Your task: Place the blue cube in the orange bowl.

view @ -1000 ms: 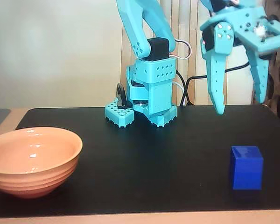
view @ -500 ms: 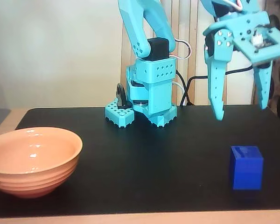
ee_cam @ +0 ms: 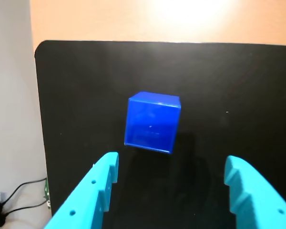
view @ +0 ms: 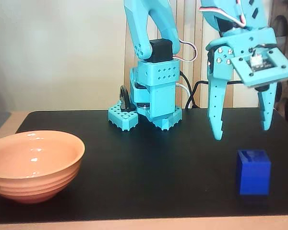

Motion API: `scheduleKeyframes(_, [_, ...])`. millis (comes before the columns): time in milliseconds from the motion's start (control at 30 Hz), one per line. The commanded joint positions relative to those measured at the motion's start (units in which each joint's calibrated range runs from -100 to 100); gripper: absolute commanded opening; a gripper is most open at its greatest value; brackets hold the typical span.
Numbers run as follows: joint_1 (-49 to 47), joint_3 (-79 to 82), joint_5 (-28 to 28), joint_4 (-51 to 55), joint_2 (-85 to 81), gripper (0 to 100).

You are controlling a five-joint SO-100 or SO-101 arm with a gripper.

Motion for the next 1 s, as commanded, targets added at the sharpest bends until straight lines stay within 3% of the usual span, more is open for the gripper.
scheduleKeyframes(0, [1.5,-4.9,-0.9,-2.5,1.2,26])
scheduleKeyframes(967, [-1.2,-4.9,-1.2,-5.6,7.0,26])
